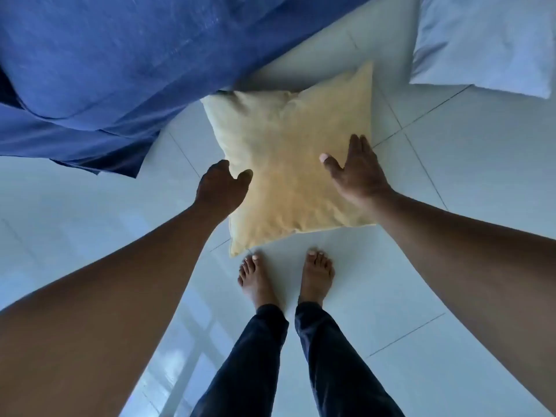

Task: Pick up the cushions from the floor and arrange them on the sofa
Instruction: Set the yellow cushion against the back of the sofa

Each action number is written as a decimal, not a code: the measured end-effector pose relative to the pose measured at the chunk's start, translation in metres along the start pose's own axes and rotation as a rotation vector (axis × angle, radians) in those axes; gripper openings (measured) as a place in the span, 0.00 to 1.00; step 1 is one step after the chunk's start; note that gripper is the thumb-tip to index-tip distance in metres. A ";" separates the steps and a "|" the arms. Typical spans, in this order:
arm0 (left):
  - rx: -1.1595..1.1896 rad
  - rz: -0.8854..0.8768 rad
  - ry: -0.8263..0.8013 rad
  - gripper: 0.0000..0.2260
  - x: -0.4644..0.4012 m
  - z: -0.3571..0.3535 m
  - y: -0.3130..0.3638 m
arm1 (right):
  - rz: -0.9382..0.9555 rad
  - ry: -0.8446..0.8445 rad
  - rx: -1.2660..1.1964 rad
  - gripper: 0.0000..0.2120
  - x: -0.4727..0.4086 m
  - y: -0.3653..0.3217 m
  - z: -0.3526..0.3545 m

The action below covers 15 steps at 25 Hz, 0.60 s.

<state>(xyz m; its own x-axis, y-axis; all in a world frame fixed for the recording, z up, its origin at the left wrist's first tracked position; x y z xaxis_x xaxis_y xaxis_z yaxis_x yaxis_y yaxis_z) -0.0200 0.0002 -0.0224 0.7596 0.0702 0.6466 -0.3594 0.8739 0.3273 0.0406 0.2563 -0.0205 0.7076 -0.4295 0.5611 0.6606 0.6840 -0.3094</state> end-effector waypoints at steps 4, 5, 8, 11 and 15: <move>0.313 0.193 0.024 0.40 -0.057 -0.030 -0.016 | -0.077 0.111 -0.106 0.45 -0.062 0.019 -0.023; 0.397 0.254 0.043 0.42 -0.071 -0.040 -0.022 | -0.097 0.133 -0.135 0.45 -0.078 0.025 -0.031; 0.596 0.367 0.033 0.42 -0.096 -0.061 -0.035 | -0.218 0.180 -0.213 0.50 -0.112 0.044 -0.045; 0.796 0.398 -0.133 0.40 -0.112 -0.083 -0.047 | -0.438 0.186 -0.358 0.59 -0.127 0.060 -0.054; 0.921 0.352 -0.287 0.35 -0.110 -0.091 -0.046 | -0.524 0.105 -0.513 0.63 -0.124 0.070 -0.058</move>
<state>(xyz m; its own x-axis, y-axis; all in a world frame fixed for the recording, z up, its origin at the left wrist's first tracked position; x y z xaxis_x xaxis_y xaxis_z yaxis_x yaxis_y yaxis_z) -0.0378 -0.0041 -0.1714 0.4157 0.0277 0.9091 -0.9052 0.1095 0.4106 0.0137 0.3227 -0.1565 0.2705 -0.6959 0.6652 0.9343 0.0230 -0.3558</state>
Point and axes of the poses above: each hand's wrist, its own x-axis away from the middle knuckle, its own z-axis out of the back of the hand, y = z × x, the point moved 3 cm from there along -x, towards the middle knuckle, and after that the axes turned 9 degrees about y, right-handed, at the moved point
